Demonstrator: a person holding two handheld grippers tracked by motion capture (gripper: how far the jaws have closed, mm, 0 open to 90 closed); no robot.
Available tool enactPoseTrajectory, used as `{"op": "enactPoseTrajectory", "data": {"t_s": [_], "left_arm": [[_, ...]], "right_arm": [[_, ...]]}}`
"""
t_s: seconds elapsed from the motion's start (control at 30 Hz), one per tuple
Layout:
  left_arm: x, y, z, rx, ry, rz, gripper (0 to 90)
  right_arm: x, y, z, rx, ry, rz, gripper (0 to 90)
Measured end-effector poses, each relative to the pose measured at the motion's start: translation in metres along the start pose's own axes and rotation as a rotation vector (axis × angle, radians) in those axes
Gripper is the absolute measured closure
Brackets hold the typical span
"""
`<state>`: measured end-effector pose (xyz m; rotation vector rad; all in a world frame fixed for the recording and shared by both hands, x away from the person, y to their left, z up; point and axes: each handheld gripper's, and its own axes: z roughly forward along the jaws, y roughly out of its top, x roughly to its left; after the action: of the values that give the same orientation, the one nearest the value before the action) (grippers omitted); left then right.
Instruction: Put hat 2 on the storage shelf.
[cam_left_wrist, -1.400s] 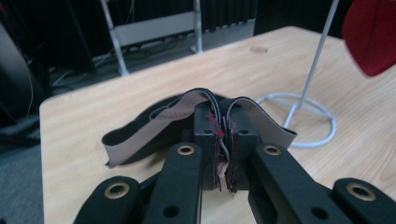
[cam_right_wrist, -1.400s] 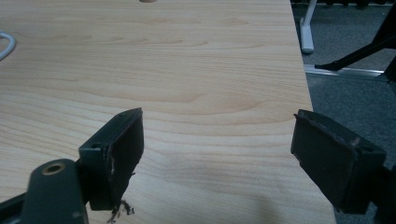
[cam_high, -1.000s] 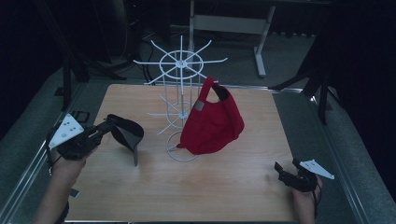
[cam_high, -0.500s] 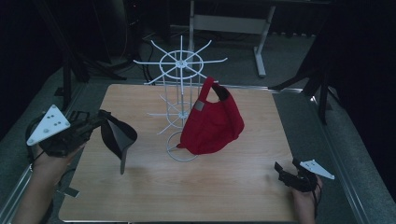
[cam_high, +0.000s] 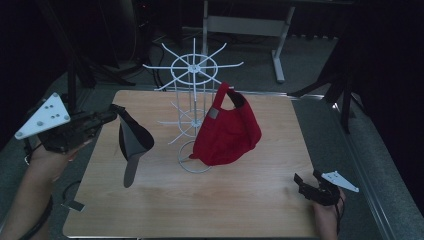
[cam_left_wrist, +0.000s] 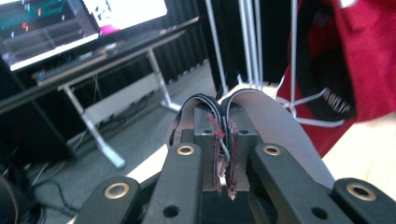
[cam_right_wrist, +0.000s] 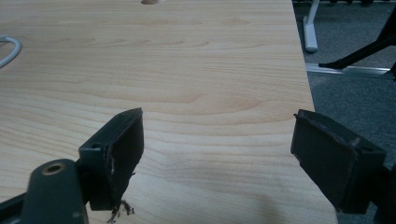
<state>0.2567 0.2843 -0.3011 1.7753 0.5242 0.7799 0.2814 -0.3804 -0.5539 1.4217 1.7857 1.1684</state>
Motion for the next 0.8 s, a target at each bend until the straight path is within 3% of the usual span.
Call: {"op": "enactPoseTrajectory", "data": {"t_s": [0.13, 0.37, 0.8], "left_arm": [[-0.004, 0.01, -0.002, -0.033, -0.021, 0.028, 85.6], [-0.004, 0.025, 0.001, -0.088, -0.048, 0.026, 85.6], [-0.008, 0.063, 0.015, -0.129, -0.059, 0.045, 85.6]], "right_arm": [[0.0, 0.0, 0.0, 0.0, 0.0, -0.004, 17.0], [0.0, 0.0, -0.001, -0.004, 0.001, -0.003, 17.0], [0.0, 0.0, 0.0, -0.001, 0.003, -0.002, 17.0]]}}
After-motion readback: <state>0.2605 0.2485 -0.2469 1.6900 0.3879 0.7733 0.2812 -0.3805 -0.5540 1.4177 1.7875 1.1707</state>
